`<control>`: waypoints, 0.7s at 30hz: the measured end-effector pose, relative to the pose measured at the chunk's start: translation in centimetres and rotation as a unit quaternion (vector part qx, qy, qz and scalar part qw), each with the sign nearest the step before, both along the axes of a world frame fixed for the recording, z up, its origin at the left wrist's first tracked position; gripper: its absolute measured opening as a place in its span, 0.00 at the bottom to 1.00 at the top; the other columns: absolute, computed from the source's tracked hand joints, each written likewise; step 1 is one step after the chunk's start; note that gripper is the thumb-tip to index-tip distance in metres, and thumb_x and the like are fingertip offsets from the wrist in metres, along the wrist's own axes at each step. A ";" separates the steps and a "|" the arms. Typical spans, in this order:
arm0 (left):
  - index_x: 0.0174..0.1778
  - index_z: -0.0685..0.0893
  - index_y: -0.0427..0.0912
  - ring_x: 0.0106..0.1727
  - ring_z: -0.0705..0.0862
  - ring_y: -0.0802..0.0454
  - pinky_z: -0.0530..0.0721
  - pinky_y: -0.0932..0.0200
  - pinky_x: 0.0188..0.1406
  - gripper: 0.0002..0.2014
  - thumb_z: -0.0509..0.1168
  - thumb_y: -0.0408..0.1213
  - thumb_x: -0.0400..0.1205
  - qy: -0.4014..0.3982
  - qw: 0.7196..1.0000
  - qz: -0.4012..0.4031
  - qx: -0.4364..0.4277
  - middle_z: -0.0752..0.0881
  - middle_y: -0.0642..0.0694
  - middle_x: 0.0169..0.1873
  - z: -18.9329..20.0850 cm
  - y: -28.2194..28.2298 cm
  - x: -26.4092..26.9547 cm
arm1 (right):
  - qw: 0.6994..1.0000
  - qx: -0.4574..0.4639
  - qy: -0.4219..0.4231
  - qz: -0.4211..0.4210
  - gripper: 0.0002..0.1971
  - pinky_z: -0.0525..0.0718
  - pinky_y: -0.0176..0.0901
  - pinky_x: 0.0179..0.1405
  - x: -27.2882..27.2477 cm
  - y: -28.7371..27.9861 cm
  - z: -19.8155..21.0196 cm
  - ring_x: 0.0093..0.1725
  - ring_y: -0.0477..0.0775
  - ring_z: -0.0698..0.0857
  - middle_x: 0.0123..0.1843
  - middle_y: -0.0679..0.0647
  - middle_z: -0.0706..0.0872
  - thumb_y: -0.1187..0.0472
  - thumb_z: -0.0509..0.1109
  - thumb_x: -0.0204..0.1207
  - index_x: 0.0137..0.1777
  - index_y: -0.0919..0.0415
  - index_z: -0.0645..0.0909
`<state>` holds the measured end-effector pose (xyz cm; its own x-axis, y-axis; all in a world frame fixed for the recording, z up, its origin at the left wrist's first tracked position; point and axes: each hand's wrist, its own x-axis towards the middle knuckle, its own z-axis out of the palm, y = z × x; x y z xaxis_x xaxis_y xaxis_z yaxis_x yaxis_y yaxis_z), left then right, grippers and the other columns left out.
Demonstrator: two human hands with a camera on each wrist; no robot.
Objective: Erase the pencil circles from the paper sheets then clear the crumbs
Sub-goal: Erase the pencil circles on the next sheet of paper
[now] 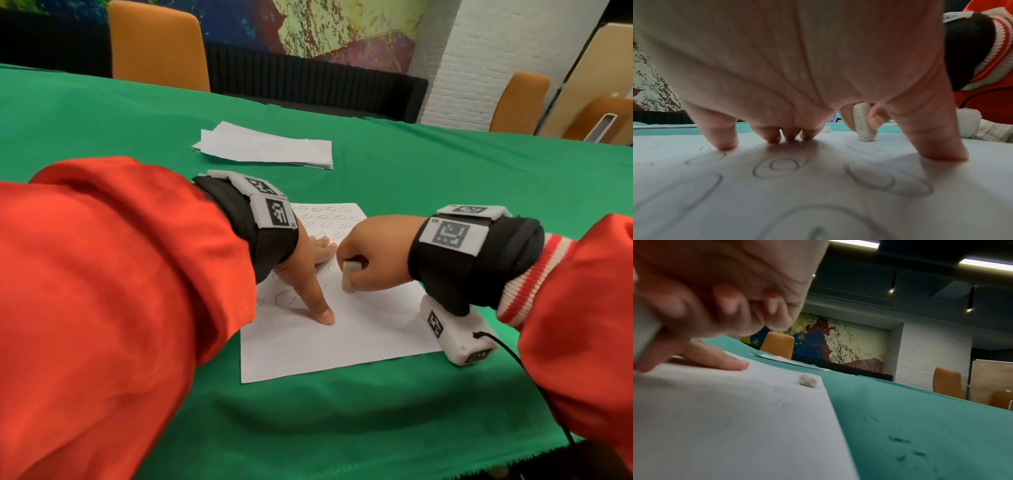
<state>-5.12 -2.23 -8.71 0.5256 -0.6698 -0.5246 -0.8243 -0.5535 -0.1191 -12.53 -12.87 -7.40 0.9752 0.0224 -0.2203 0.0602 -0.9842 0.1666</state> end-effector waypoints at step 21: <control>0.82 0.33 0.48 0.84 0.43 0.53 0.44 0.50 0.80 0.55 0.63 0.67 0.74 -0.011 1.000 -0.002 0.007 0.36 0.52 0.83 0.0 0.0 -0.1 | 1.000 -0.007 -0.010 -0.020 0.08 0.67 0.37 0.28 0.0 -0.3 -0.1 0.31 0.48 0.72 0.30 0.47 0.74 0.57 0.60 0.76 0.39 0.56 0.78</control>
<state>-5.20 -2.23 -8.69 0.5333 -0.6652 -0.5225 -0.8242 -0.5476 -0.1441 -12.53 -13.12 -7.50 0.9796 -0.0189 -0.2000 0.0181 -0.9832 0.1816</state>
